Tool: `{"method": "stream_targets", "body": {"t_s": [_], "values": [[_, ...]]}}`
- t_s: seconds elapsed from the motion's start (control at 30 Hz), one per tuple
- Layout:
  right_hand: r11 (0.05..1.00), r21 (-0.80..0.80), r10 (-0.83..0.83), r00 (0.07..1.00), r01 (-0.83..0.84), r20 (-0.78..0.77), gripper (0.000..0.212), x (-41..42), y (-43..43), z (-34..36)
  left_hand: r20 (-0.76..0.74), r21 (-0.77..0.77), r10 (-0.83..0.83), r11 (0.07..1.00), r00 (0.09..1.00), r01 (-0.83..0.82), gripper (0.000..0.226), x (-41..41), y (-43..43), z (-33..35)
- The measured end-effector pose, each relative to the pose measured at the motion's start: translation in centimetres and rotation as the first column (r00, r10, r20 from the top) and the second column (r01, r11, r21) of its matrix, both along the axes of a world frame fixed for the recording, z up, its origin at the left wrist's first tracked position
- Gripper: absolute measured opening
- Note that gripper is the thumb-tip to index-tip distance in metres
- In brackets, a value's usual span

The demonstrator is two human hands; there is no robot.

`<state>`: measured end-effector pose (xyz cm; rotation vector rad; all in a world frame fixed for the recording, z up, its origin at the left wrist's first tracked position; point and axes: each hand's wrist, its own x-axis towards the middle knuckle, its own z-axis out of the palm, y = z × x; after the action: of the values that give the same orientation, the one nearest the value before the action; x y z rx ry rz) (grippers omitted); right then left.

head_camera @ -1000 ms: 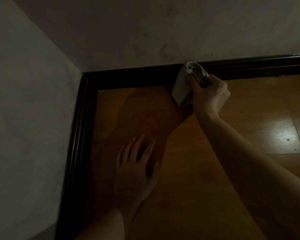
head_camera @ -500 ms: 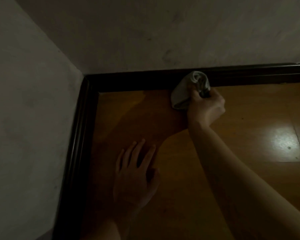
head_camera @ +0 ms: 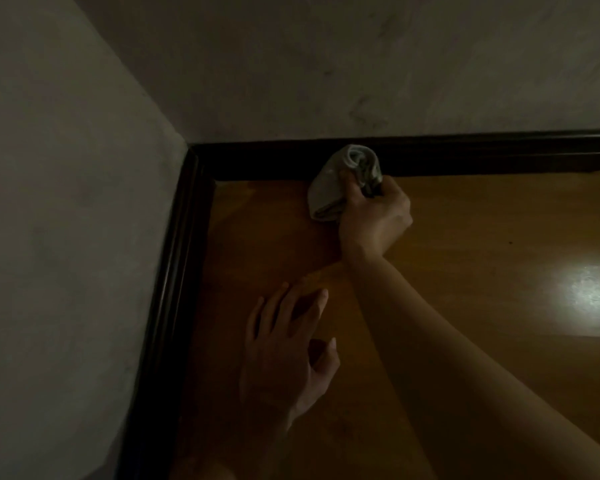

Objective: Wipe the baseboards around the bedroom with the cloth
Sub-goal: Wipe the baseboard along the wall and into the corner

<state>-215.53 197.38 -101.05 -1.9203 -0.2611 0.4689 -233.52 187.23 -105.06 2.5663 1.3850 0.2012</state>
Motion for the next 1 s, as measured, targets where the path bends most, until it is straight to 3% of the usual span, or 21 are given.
{"method": "stream_targets", "body": {"t_s": [0.2,0.3,0.47,0.57,0.73,1.0], "values": [[0.978,-0.023,0.210,0.978,-0.209,0.004,0.028,-0.9,0.7,0.9,0.002,-0.022,-0.001,1.000,1.000,0.001,0.067,-0.1,0.2,0.1],[0.979,-0.026,0.202,0.978,-0.201,0.059,0.024,1.3,-1.5,1.7,0.011,-0.005,-0.010,1.000,1.000,0.010,0.066,-0.2,0.0,0.1],[0.980,-0.072,0.193,0.971,-0.185,0.138,0.015,7.1,-6.2,2.0,0.151,0.013,0.078,0.997,0.985,-0.081,0.054,4.4,-0.8,0.7],[0.980,-0.090,0.193,0.964,-0.179,0.182,0.019,9.1,-6.7,1.9,0.093,0.008,-0.022,1.000,0.995,0.022,0.055,8.3,-1.5,0.7],[0.971,-0.096,0.237,0.940,-0.220,0.246,0.023,9.0,-4.2,0.6,-0.005,0.035,0.016,0.999,1.000,-0.016,0.062,9.2,-1.5,0.2],[0.985,-0.057,0.170,0.952,-0.161,0.253,0.033,11.4,-4.9,-0.2,0.000,0.018,-0.004,1.000,1.000,0.004,0.059,9.1,-1.3,0.0]]}}
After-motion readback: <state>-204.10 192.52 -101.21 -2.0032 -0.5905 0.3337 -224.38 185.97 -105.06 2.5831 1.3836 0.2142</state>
